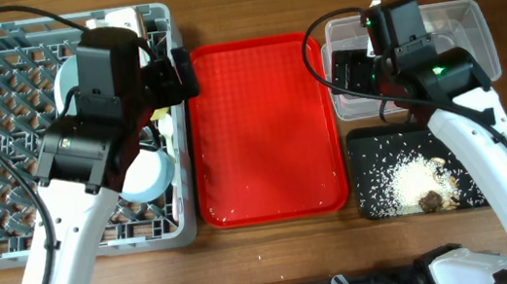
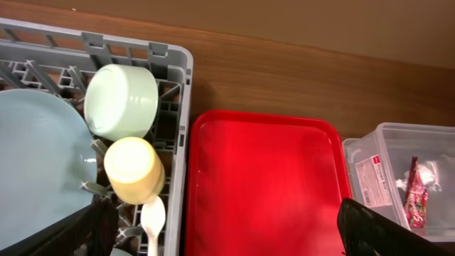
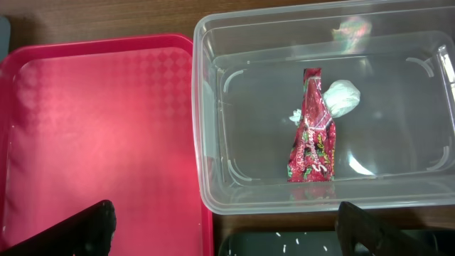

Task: Sort waste into correct bins and load items into the dishwasher rack

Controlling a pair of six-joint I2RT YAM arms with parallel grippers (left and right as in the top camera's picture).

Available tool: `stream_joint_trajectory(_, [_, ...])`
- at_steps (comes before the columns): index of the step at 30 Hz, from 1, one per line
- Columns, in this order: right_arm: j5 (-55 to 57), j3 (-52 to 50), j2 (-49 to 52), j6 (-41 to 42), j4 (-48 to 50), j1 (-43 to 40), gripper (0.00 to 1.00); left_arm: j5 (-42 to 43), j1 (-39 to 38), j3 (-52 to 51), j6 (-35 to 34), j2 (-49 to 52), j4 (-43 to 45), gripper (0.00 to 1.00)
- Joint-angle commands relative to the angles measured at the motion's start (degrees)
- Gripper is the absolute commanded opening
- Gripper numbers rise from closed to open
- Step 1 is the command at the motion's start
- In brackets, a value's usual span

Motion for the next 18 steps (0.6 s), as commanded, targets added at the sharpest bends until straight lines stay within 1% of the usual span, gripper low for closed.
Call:
stream_joint_trajectory(1, [1.0,0.6,0.2,0.2,0.1,-0.2,1.00,1.1,0.3,0.6,-0.8,-0.1,-0.1,1.00])
stream_joint_trajectory(4, [1.0,0.5,0.4,0.2,0.1,-0.2,1.00,1.1,0.3,0.6,-0.8,-0.1,0.0,1.00])
stream_joint_trajectory(7, [1.0,0.5,-6.4,0.2,0.0,-0.2,1.00,1.2,0.3,0.6,-0.8,-0.1,-0.1,1.00])
stream_joint_trajectory(12, [1.2,0.5,-28.1,0.0,-0.3,-0.2,1.00,1.1,0.3,0.6,-0.8,-0.1,-0.1,1.00])
stream_joint_trajectory(13, [1.2,0.5,-34.8,0.1,-2.2,-0.2,1.00,1.1,0.3,0.6,-0.8,-0.1,-0.1,1.00])
stream_joint_trajectory(15, [2.3,0.3,-41.0,-0.8,-3.6,-0.2,1.00,1.2,0.3,0.6,-0.8,-0.1,-0.1,1.00])
stream_joint_trajectory(18, [2.6,-4.9,-54.8,-4.0,0.7,-0.2,1.00,1.1,0.3,0.6,-0.8,-0.1,0.0,1.00])
